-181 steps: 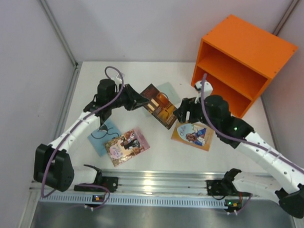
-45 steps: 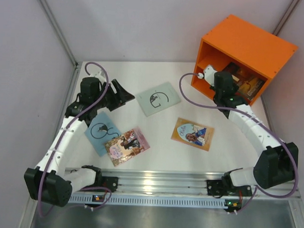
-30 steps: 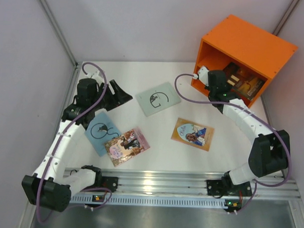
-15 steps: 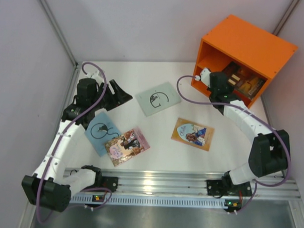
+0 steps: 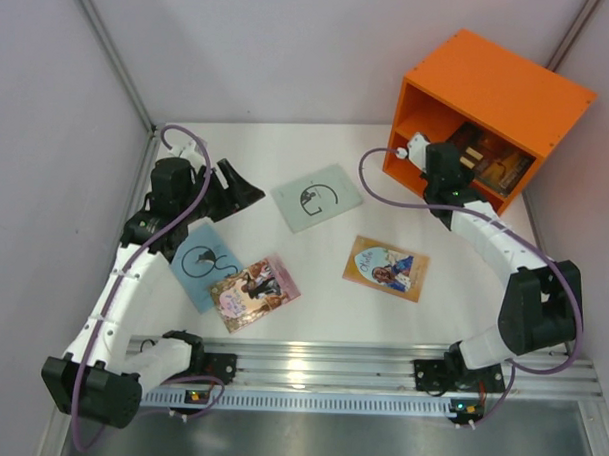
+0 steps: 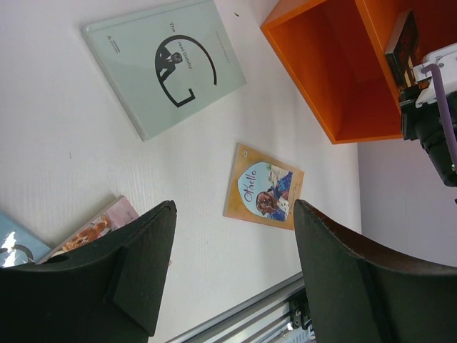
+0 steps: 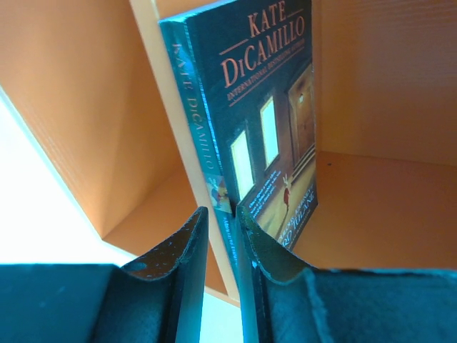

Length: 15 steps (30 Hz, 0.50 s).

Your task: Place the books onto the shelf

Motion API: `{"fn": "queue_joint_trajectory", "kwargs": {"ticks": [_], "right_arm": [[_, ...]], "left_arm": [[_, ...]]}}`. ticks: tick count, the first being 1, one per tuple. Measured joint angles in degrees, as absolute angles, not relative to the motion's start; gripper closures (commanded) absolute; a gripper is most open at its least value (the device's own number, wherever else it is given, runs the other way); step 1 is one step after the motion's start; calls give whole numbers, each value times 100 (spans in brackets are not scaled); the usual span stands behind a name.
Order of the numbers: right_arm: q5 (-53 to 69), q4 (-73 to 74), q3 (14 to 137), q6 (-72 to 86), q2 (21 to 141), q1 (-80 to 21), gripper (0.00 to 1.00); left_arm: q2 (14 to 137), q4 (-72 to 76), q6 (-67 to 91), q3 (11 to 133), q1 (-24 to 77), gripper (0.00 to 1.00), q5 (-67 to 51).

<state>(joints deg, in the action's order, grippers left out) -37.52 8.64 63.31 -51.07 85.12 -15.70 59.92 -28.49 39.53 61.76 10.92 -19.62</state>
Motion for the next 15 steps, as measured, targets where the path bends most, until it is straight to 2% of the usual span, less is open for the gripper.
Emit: {"fn": "queue_joint_trajectory", "kwargs": {"ticks": [15], "right_arm": [[-3852,803,6331,-5144,8514,-1444,79]], "left_arm": [[5992,-2849,3924,6176,1092,28,-1962]]}}
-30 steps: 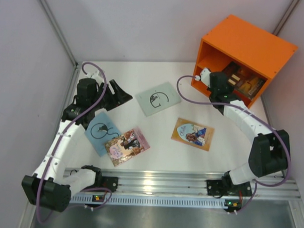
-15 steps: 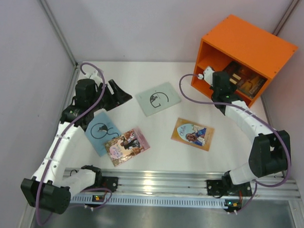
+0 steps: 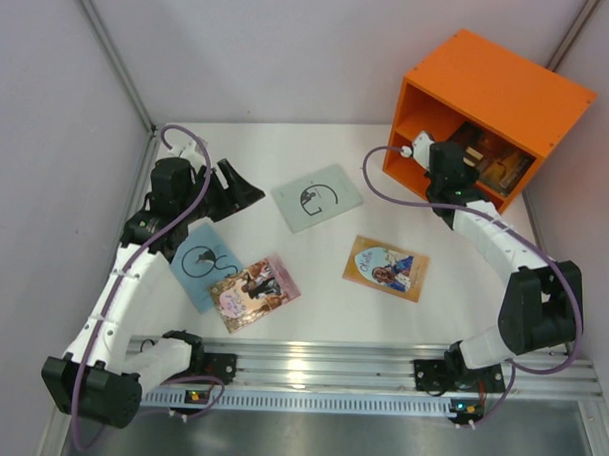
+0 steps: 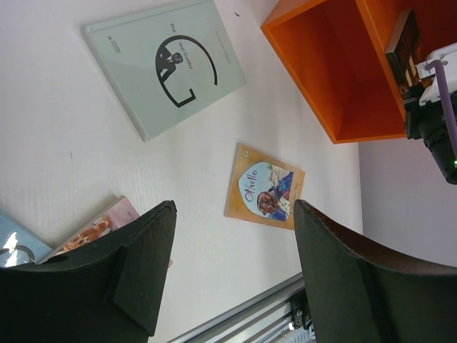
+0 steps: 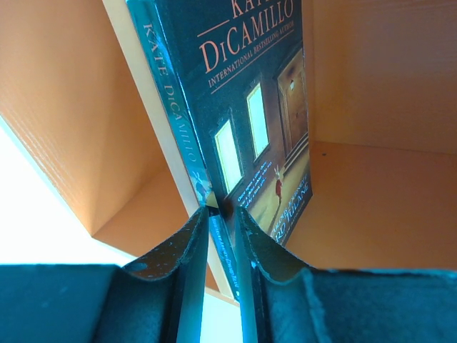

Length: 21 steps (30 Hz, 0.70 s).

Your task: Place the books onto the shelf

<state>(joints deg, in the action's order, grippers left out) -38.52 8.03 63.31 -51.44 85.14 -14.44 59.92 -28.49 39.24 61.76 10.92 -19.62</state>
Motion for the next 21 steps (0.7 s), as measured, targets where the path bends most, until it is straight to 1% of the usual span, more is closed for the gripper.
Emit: {"fn": "queue_joint_trajectory", "kwargs": {"ticks": [21], "right_arm": [[-3894,602,6331,-5142,8602,-1328,80]], "left_arm": [[5992,-2851,3900,6176,1092,28,-1933]]}}
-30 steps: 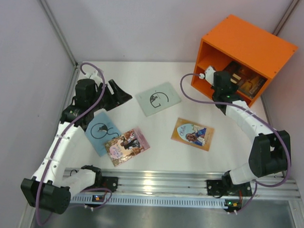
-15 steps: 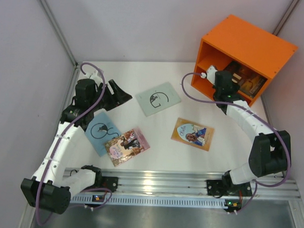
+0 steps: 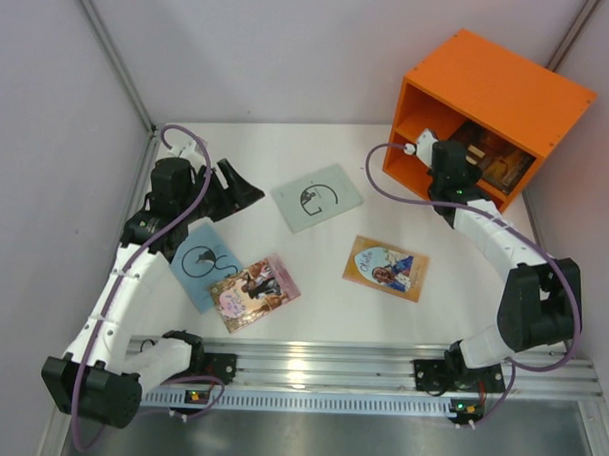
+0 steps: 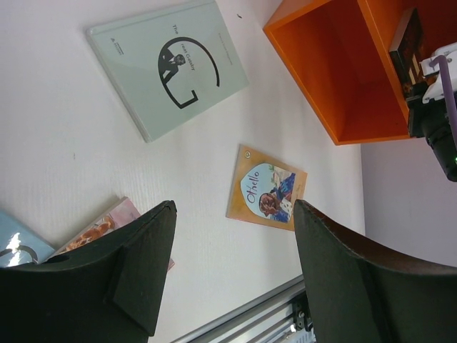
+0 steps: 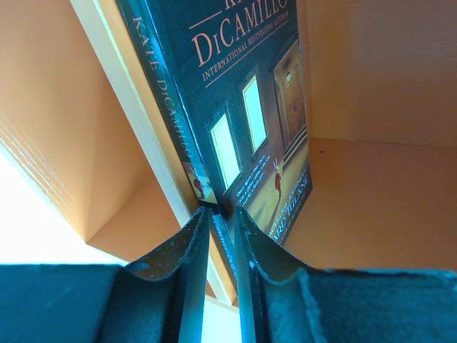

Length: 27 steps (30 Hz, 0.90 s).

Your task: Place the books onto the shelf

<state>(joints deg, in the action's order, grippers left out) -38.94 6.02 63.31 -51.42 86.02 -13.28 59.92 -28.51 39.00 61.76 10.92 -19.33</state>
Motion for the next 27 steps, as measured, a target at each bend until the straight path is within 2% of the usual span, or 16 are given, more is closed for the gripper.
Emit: {"fn": "queue_joint_trajectory", "kwargs": {"ticks": [27], "right_arm": [[-3942,561,6396,-5140,8722,-1256,80]], "left_arm": [[5992,-2998,3769,6243,1092,28,-1763]]}}
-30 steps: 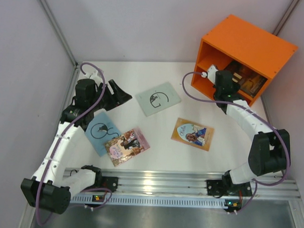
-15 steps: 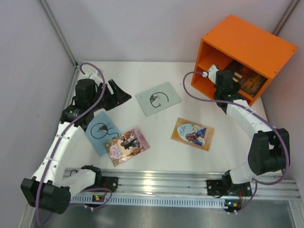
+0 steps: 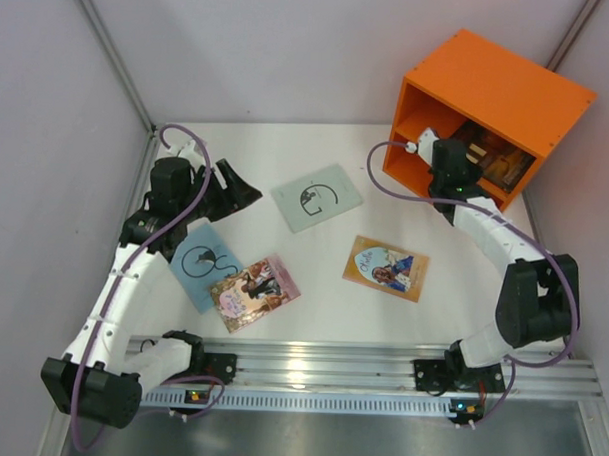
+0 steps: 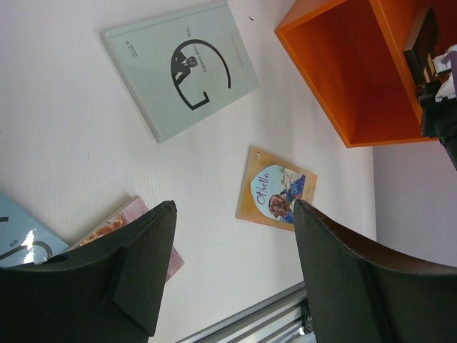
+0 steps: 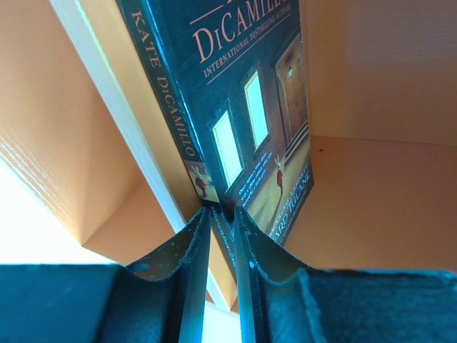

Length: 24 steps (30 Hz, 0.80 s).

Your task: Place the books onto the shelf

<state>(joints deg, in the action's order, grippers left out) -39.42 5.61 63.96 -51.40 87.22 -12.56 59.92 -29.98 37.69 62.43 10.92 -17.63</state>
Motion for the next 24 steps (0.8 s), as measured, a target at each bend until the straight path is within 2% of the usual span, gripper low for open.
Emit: {"fn": "queue_joint_trajectory", "kwargs": {"ticks": [12,22,24], "right_arm": [[-3964,602,6473,-5074,8777,-1323,78],[-4285,2447,7544,-4023,8427,-2412,75],[-4331,2945,7905,-3533,8355,-2698,71]], "left_arm": [[5966,-3138,3752,6289,1092,28,-1702],[5839,-3214,3688,6386,1092,28,-1697],[5747,-3286,3610,6410,1092,28,-1765]]}}
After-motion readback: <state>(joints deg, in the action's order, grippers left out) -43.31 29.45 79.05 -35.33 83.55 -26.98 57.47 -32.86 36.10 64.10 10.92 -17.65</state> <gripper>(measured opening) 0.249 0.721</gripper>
